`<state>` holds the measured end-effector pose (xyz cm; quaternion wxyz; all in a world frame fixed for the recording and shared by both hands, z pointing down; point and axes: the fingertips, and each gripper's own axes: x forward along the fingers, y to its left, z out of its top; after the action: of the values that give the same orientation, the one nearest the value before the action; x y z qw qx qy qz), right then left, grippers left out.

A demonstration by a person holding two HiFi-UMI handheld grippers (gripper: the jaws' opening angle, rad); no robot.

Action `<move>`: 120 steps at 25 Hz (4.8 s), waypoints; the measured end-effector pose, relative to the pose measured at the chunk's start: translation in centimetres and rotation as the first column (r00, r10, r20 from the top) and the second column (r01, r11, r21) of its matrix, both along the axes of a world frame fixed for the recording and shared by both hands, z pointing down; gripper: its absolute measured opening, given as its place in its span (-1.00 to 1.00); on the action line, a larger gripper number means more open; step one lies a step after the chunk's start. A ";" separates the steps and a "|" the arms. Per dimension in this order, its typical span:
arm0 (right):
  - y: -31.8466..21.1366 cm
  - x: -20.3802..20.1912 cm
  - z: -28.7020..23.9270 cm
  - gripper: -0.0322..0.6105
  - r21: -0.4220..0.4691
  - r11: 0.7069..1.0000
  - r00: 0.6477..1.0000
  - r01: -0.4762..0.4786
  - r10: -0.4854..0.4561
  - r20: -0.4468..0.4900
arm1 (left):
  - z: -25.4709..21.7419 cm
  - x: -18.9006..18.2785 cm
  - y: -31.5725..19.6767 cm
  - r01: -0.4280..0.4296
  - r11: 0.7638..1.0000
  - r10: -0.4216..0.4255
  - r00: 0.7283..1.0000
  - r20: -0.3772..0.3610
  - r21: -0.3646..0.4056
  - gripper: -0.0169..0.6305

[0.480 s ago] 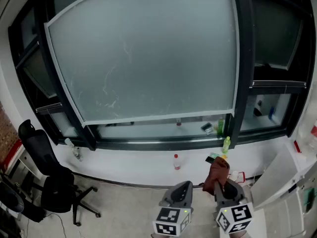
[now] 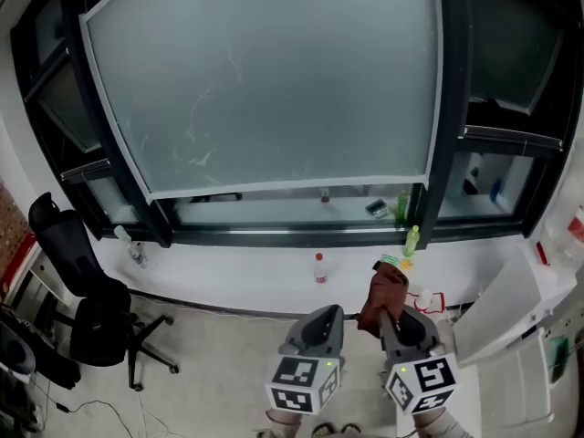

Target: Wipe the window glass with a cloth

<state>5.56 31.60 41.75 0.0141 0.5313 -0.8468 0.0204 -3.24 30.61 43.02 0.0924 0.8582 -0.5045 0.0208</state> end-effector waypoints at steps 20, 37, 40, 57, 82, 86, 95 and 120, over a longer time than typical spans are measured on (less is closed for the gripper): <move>-2.1 2.8 0.6 -0.75 0.015 0.998 0.998 0.061 -0.060 -0.035 | 1.4 3.2 -2.0 0.035 0.999 -0.035 0.999 -0.006 -0.022 -0.94; -21.7 1.9 2.0 -0.75 0.000 1.000 0.999 0.008 -0.008 -0.033 | 2.4 2.0 -22.1 0.005 1.000 -0.006 1.000 -0.006 -0.023 -0.93; -27.0 1.2 1.1 -0.75 0.003 1.000 1.000 -0.001 0.001 -0.023 | 1.6 0.9 -27.1 0.009 1.000 -0.009 1.000 0.007 -0.022 -0.94; -52.5 -5.1 -7.1 -0.75 0.159 0.987 0.998 0.025 -0.016 -0.059 | -3.7 -2.9 -51.8 -0.028 0.999 0.027 0.999 0.040 0.041 -0.93; -70.3 -8.4 -27.8 -0.75 0.465 0.883 0.967 0.068 0.056 -0.248 | -16.0 -2.4 -67.4 0.038 0.985 -0.048 0.997 0.055 0.167 -0.94; -71.4 -9.1 -28.4 -0.75 0.466 0.882 0.961 0.073 0.063 -0.270 | -16.4 -2.4 -67.9 0.054 0.984 -0.066 0.995 0.069 0.173 -0.94; -73.5 -4.3 -28.5 -0.75 0.456 0.890 0.953 -0.013 0.149 -0.265 | -17.0 -1.4 -68.6 0.041 0.983 -0.053 0.997 0.060 0.179 -0.94; -74.1 17.0 -28.5 -0.75 0.433 0.826 0.852 -0.361 0.481 -0.207 | -16.7 4.0 -68.9 -0.032 0.984 0.021 0.998 0.063 0.173 -0.93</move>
<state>22.54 -42.46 13.22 0.0376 0.6957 -0.6816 -0.2237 0.73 -38.32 26.34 0.0013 0.8685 -0.4956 0.0042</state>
